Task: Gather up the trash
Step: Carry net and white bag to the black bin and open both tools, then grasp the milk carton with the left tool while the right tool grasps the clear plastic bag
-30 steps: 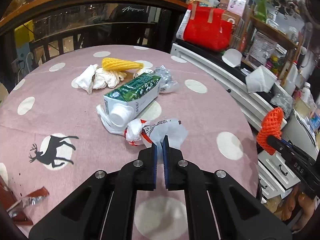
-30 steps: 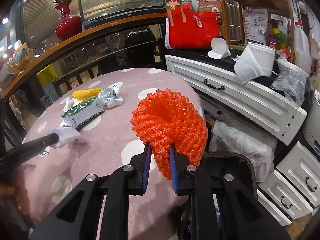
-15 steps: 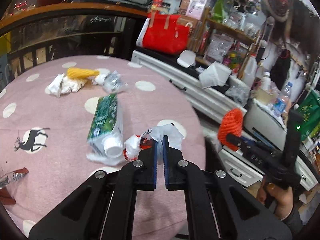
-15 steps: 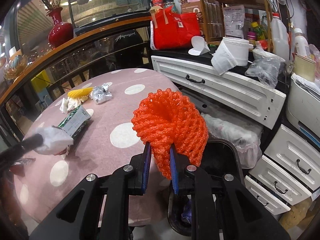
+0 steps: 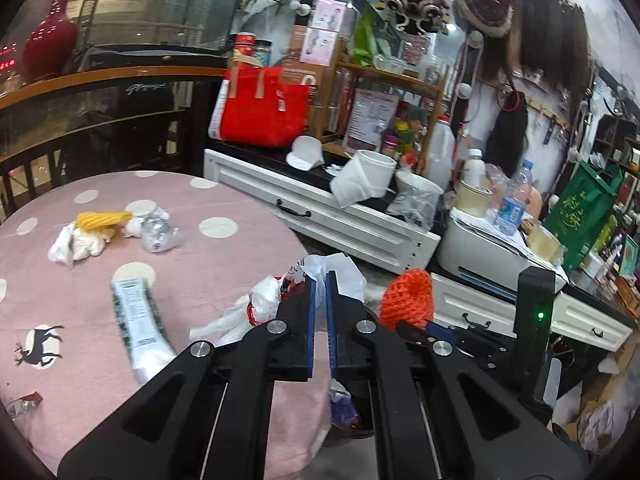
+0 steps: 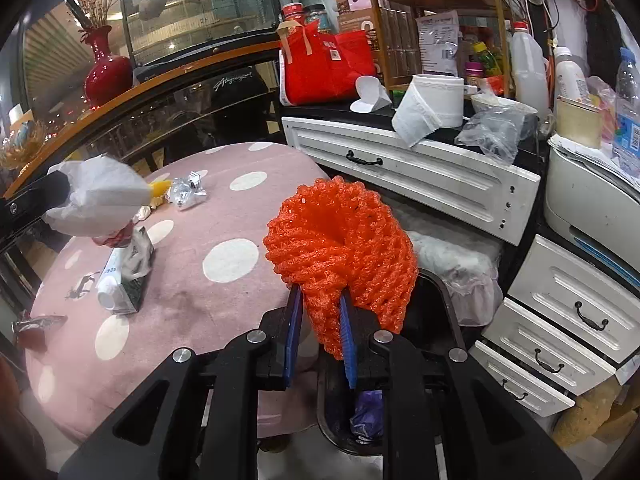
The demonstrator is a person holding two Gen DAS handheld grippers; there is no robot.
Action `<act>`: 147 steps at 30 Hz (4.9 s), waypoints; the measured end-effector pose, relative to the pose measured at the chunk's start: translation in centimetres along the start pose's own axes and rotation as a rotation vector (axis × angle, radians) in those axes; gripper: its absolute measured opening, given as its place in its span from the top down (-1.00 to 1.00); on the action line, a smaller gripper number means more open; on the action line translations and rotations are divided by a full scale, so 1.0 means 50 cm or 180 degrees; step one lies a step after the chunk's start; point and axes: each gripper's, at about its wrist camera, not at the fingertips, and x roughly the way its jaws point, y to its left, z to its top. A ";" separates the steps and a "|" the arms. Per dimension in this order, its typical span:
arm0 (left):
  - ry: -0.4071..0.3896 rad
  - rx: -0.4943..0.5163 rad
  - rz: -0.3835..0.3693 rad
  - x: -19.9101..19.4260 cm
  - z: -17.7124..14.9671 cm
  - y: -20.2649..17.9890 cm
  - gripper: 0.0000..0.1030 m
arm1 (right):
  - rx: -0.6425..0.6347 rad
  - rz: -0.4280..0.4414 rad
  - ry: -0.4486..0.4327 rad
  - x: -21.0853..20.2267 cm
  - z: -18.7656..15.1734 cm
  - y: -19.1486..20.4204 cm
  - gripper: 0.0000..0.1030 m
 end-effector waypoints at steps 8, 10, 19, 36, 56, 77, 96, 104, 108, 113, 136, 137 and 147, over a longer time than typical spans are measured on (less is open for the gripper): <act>0.0203 0.0089 -0.0249 0.055 -0.020 -0.062 0.90 | 0.0111 -0.0165 0.0115 -0.003 -0.035 -0.045 0.65; 0.0256 0.0105 -0.0300 0.068 -0.027 -0.068 0.90 | 0.0180 -0.0205 0.0182 0.006 -0.046 -0.061 0.65; 0.0515 0.0272 -0.0333 0.133 -0.072 -0.108 0.90 | 0.0575 -0.0281 0.0558 0.079 -0.096 -0.136 0.32; 0.0983 0.0691 -0.0321 0.265 -0.167 -0.174 0.90 | 0.1168 -0.0677 0.0636 0.075 -0.147 -0.264 -0.27; 0.1595 0.1032 -0.0385 0.402 -0.269 -0.212 0.89 | 0.1301 -0.0865 0.0427 0.031 -0.129 -0.316 -0.33; 0.1467 0.1148 -0.0425 0.331 -0.286 -0.211 -0.74 | 0.1227 -0.0895 0.0353 0.015 -0.114 -0.300 -0.55; 0.0555 0.0680 0.0241 0.089 -0.161 -0.017 -0.86 | 0.0327 -0.0235 0.0392 0.058 -0.018 -0.048 -0.63; 0.0396 0.0295 0.1019 0.048 -0.112 0.137 -0.86 | -0.0078 0.0075 0.0363 0.101 0.032 0.071 -0.63; 0.0639 -0.0071 0.1126 0.072 -0.082 0.224 -0.86 | -0.0238 0.0185 0.0332 0.122 0.057 0.122 -0.63; 0.0877 -0.0224 0.1111 0.126 -0.055 0.280 -0.86 | -0.0317 0.0289 0.0321 0.135 0.072 0.155 -0.62; 0.1078 -0.0619 0.1039 0.140 -0.074 0.353 0.01 | -0.0495 0.0506 0.0361 0.202 0.131 0.227 -0.62; 0.1034 -0.0647 0.1025 0.128 -0.075 0.355 0.01 | -0.0518 0.0527 0.0370 0.211 0.139 0.237 -0.62; 0.0680 -0.0675 0.1145 0.039 -0.076 0.370 0.01 | -0.0867 0.0692 0.0609 0.330 0.196 0.376 -0.62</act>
